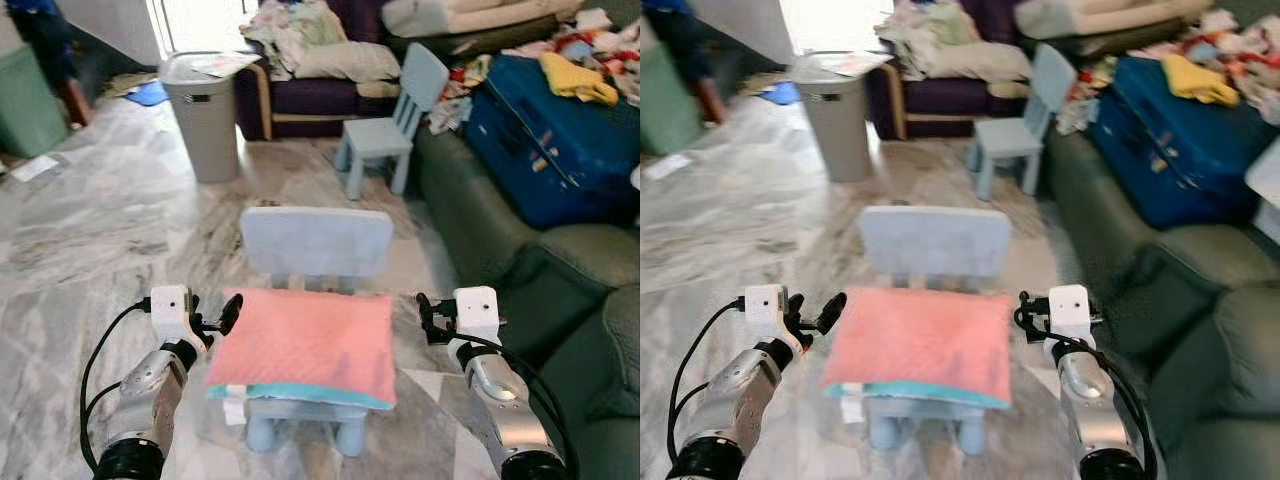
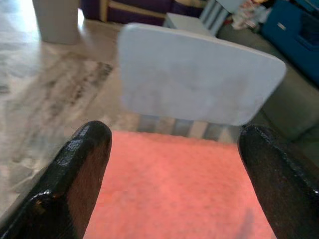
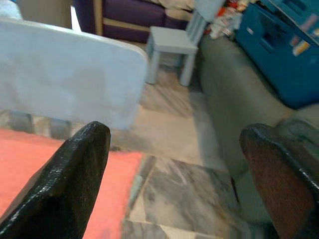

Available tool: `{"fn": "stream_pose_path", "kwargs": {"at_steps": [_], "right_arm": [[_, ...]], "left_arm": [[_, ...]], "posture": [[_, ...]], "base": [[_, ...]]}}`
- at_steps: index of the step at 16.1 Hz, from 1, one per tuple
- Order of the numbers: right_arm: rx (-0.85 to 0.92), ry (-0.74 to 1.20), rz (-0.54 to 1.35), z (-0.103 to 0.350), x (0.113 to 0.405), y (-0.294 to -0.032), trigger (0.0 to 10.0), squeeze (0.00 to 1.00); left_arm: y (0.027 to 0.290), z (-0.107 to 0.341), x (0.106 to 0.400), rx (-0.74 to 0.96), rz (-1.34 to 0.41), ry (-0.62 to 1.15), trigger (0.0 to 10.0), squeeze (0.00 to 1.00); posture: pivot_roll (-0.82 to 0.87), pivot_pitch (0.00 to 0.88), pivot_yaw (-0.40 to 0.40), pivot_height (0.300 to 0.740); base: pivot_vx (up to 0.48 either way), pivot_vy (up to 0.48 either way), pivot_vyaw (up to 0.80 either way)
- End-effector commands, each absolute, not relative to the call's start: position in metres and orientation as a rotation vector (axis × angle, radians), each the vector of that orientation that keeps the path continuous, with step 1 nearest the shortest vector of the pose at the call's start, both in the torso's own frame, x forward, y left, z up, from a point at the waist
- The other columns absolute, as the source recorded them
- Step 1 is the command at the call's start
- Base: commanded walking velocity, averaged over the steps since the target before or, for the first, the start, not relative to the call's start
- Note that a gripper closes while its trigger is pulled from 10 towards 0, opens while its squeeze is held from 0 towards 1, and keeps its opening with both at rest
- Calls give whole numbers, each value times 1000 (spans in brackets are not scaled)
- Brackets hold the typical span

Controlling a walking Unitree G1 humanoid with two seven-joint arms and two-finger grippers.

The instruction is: Move the pillow to the sofa

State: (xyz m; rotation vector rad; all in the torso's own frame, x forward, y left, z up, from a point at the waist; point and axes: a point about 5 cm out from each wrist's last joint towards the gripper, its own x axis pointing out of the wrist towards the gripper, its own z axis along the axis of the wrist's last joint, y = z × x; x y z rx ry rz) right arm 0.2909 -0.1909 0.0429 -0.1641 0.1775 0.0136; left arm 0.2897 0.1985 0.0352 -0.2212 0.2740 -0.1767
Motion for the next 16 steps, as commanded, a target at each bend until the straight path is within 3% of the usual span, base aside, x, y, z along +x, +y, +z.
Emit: {"fn": "stream_pose_path", "kwargs": {"at_steps": [1, 8, 16], "right_arm": [[-162, 176, 9, 45, 291, -193, 10000, 0], [-155, 180, 8, 45, 291, -192, 10000, 0], [-165, 173, 8, 47, 293, -191, 10000, 0]], "left_arm": [[196, 36, 289, -221, -194, 275, 10000, 0], [198, 36, 288, -216, -181, 286, 10000, 0], [196, 33, 285, -208, -187, 301, 10000, 0]], "posture": [[-5, 0, -3, 740], [-2, 2, -6, 740], [1, 0, -11, 740]], "base": [[0, 0, -800], [0, 0, -655], [0, 0, 0]]}}
